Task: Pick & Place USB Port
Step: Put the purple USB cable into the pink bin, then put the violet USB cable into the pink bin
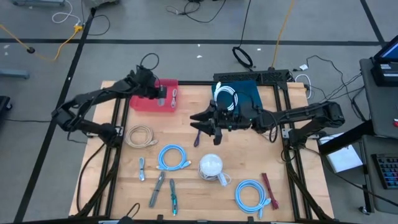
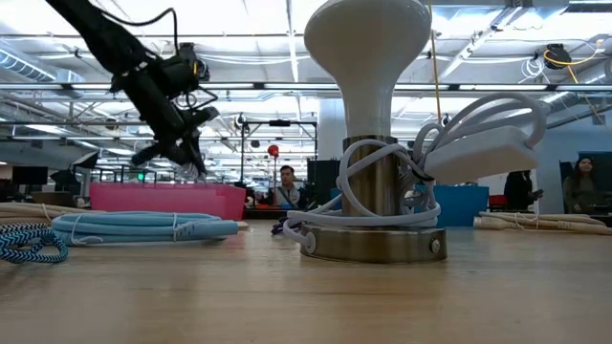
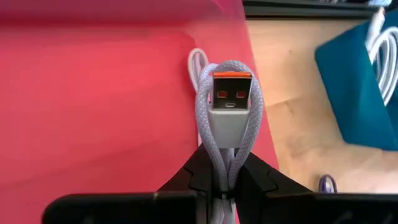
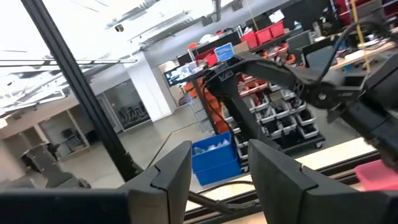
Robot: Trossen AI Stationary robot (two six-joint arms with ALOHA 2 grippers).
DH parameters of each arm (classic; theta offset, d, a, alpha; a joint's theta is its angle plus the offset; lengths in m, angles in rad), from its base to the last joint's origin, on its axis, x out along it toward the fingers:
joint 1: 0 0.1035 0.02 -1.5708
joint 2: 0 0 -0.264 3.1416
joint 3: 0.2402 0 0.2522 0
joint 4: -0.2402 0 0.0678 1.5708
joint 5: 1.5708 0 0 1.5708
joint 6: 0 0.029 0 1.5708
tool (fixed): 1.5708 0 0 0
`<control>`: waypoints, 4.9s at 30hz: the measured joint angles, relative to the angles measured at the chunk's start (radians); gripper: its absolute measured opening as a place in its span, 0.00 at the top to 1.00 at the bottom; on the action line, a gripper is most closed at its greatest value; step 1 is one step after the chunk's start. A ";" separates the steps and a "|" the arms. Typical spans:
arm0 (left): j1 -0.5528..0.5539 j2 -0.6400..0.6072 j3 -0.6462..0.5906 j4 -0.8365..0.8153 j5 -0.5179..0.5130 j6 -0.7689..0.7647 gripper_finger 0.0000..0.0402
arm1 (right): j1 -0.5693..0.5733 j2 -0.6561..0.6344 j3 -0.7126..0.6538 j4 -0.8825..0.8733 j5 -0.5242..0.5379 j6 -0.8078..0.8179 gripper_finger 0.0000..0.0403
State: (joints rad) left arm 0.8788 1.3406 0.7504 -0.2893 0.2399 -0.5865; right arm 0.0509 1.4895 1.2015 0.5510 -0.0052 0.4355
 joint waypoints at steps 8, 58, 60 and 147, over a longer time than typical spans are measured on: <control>0.005 0.067 -0.031 0.101 0.022 0.003 0.92 | 0.003 0.000 0.000 -0.001 0.002 -0.002 0.62; -0.622 -0.034 0.094 -0.082 0.090 -0.341 0.58 | -0.050 -0.057 -0.002 -0.993 0.112 -0.188 0.64; -0.653 0.043 0.099 -0.044 0.091 -0.360 0.58 | -0.047 -0.059 -0.002 -0.994 0.112 -0.185 0.64; -0.197 0.414 0.729 -0.851 -0.443 -0.165 0.98 | 0.280 -0.531 -0.119 -1.362 0.271 0.075 0.64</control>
State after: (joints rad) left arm 0.6815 1.7551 1.4790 -1.1406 -0.2032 -0.7517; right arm 0.3308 0.9589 1.0828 -0.8108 0.2661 0.5101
